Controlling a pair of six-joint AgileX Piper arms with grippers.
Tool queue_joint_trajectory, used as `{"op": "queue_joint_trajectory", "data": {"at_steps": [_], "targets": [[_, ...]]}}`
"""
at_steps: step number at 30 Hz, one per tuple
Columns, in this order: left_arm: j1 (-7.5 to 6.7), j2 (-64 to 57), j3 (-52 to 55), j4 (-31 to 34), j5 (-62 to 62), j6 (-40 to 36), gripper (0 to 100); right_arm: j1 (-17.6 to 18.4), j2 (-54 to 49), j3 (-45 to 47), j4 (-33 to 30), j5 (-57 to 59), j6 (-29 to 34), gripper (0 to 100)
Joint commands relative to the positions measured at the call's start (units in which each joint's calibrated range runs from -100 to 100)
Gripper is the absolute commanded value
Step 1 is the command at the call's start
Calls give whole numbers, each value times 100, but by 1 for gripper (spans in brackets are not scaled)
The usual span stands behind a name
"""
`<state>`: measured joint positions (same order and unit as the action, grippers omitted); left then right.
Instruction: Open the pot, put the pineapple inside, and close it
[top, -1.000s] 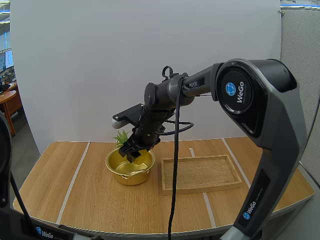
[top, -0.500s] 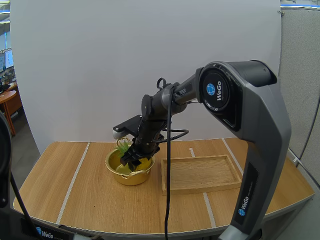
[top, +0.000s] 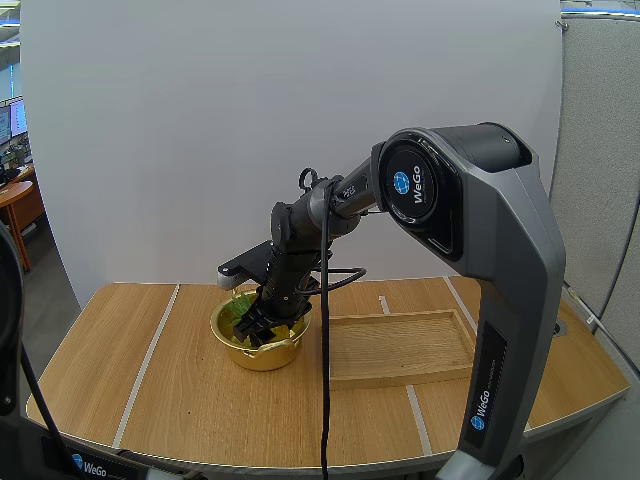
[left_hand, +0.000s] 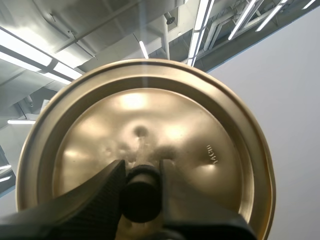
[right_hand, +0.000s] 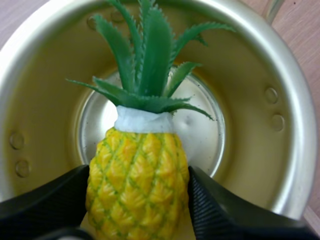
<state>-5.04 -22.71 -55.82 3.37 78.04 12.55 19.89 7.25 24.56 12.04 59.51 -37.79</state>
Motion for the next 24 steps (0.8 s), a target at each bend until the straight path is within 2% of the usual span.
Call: {"op": "queue_joint_trajectory", "data": {"at_steps": [1,2,3,4,6,8,15,24], "targets": [[-11,-18,-47,62,-213,-55,0,18,-12,-37,-255,53,199,6],[-11,-18,-47,62,-213,-55,0,18,-12,-37,-255,53,208,18],[-11,-18,-47,62,-213,-55,0,18,-12,-52,-255,53,220,39],[-11,-18,-47,62,-213,-55,0,18,-12,-82,-278,53,244,55],[-11,-18,-47,62,-213,-55,0,18,-12,-113,-317,53,327,100],[-11,-18,-47,62,-213,-55,0,18,-12,-181,-543,53,516,100],[-11,-18,-47,62,-213,-55,0,18,-86,-508,-520,690,541,100],[-11,-18,-47,62,-213,-55,0,18,-1199,-525,-388,1181,594,100]]}}
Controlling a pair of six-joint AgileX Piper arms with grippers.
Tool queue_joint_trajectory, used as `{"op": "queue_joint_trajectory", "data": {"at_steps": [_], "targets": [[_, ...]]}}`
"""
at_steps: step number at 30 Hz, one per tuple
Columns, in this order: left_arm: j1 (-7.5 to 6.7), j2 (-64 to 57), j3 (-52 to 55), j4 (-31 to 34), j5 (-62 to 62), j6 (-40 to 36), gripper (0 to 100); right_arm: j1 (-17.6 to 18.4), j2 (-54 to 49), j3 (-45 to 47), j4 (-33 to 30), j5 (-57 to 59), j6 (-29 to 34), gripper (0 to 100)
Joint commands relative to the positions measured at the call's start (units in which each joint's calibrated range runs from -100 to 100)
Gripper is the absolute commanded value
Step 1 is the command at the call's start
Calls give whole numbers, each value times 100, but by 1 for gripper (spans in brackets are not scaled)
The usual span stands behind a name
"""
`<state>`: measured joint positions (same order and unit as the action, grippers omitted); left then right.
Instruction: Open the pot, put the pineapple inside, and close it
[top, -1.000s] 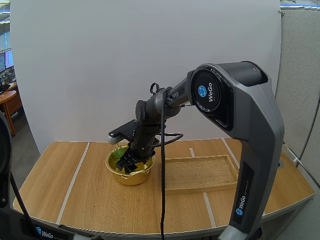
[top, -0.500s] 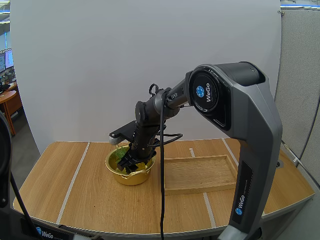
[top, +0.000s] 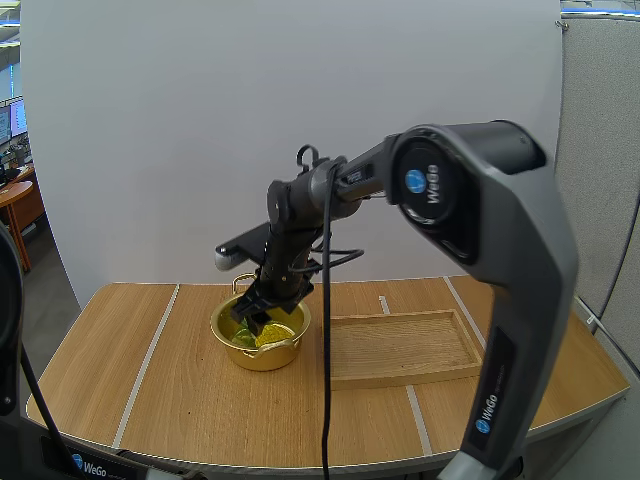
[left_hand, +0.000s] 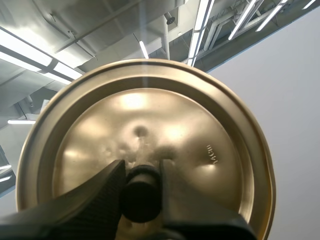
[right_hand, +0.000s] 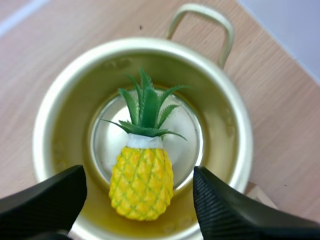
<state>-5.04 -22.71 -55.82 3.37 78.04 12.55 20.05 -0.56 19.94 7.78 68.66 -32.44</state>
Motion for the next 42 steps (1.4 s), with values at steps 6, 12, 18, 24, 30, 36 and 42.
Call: {"op": "queue_joint_trajectory", "data": {"at_steps": [6,12,18,24,30,36,42], "targets": [[-11,-18,-47,62,-213,-55,0,2,-1426,-63,38,937,213,100],[-11,-18,-47,62,-213,-55,0,2,-2448,-51,38,1595,371,100],[-11,-18,-47,62,-213,-55,0,2,-3404,-51,-3,2378,560,100],[-11,-18,-47,62,-213,-55,0,2,-4235,-51,-139,3124,778,100],[-11,-18,-47,62,-213,-55,0,2,-4998,-51,-190,3134,870,100],[-11,-18,-47,62,-213,-55,0,2,-5645,-15,-421,3134,1011,100],[-11,-18,-47,62,-213,-55,0,-44,-6313,778,-478,3134,1011,100]]}}
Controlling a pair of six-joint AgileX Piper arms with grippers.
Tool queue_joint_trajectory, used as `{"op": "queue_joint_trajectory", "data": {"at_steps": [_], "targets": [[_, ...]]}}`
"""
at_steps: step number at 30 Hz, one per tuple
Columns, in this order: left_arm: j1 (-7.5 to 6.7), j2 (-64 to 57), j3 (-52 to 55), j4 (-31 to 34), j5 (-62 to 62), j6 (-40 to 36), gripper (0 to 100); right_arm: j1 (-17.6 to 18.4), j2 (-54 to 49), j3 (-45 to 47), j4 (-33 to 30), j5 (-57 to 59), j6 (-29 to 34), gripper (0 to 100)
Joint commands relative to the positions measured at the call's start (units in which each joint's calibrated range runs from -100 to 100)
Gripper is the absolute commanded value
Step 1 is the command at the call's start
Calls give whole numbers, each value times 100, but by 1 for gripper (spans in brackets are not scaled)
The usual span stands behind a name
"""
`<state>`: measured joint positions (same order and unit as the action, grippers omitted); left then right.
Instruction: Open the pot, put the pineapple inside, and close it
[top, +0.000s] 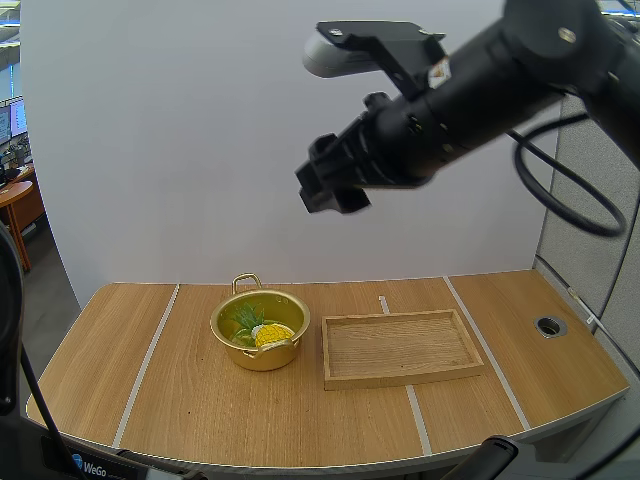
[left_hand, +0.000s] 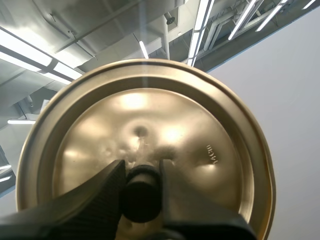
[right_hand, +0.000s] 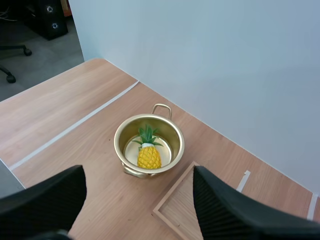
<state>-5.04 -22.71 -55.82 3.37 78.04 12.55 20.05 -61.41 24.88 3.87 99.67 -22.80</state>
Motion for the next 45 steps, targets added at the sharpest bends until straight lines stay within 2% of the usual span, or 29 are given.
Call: {"op": "queue_joint_trajectory", "data": {"at_steps": [1,13,27,28,29,32,33,37,45], "targets": [[-11,-18,-47,62,-213,-55,0,-73,-324,464,-120,33,47,100],[-11,-18,-47,62,-213,-55,0,-383,-1570,1945,-20,33,157,100],[-11,-18,-47,62,-213,-55,0,-722,-2390,2395,133,33,157,100],[-11,-18,-47,62,-213,-55,0,-735,-2405,2395,152,33,157,88],[-11,-18,-47,62,-213,-55,0,-741,-2419,2395,184,33,157,71],[-11,-18,-47,62,-213,-55,0,-760,-2434,2395,246,33,157,11],[-11,-18,-47,62,-213,-55,0,-760,-2434,2395,256,33,157,0],[-11,-18,-47,62,-213,-55,0,-760,-2434,2395,109,33,166,0],[-11,-18,-47,62,-213,-55,0,-760,-2471,2395,276,33,166,0]]}}
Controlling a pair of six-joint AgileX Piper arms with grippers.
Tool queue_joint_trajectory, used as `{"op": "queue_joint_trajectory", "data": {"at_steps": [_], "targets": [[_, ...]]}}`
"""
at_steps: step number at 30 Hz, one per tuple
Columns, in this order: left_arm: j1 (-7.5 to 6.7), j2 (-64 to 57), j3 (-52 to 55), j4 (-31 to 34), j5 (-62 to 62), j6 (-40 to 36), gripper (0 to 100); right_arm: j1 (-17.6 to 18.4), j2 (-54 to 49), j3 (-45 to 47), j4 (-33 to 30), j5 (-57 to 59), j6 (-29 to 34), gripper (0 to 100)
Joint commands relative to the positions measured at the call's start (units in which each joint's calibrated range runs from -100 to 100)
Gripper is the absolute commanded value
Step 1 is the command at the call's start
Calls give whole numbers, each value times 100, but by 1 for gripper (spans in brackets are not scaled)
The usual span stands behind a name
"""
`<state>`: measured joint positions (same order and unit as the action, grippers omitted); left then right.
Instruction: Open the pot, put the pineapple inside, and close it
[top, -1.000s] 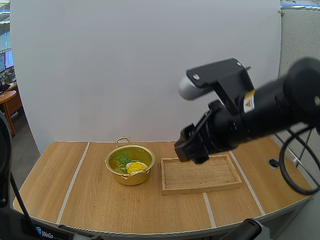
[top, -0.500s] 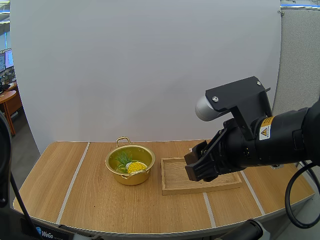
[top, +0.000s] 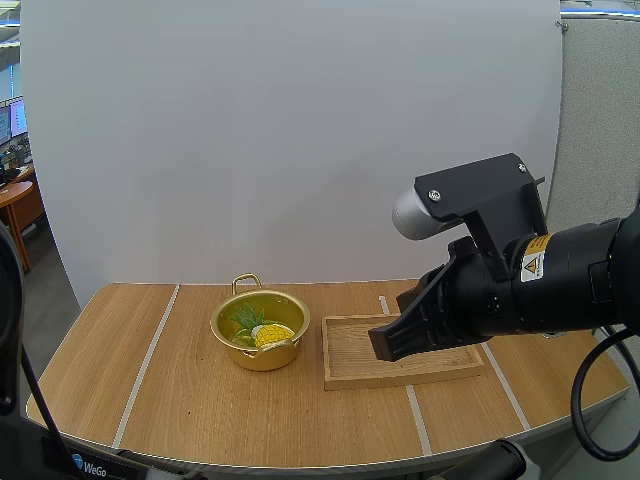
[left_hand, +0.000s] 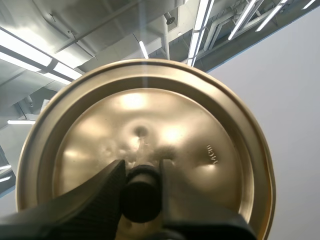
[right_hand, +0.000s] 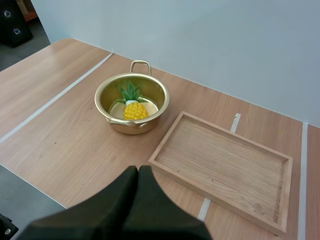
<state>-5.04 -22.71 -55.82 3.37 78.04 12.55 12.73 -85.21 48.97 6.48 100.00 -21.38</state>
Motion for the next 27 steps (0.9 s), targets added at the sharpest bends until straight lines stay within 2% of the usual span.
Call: {"op": "queue_joint_trajectory", "data": {"at_steps": [1,20,23,27], "targets": [[-11,-18,-47,62,-213,-55,0,-28,-91,-14,15,0,24,0],[-11,-18,-47,42,-167,-55,0,-28,-91,-14,-141,0,24,0],[-11,-75,-47,42,301,-55,0,-28,-91,-14,-165,0,24,0],[-11,-93,-47,29,1643,-55,0,-28,-91,-14,-165,0,24,0]]}}
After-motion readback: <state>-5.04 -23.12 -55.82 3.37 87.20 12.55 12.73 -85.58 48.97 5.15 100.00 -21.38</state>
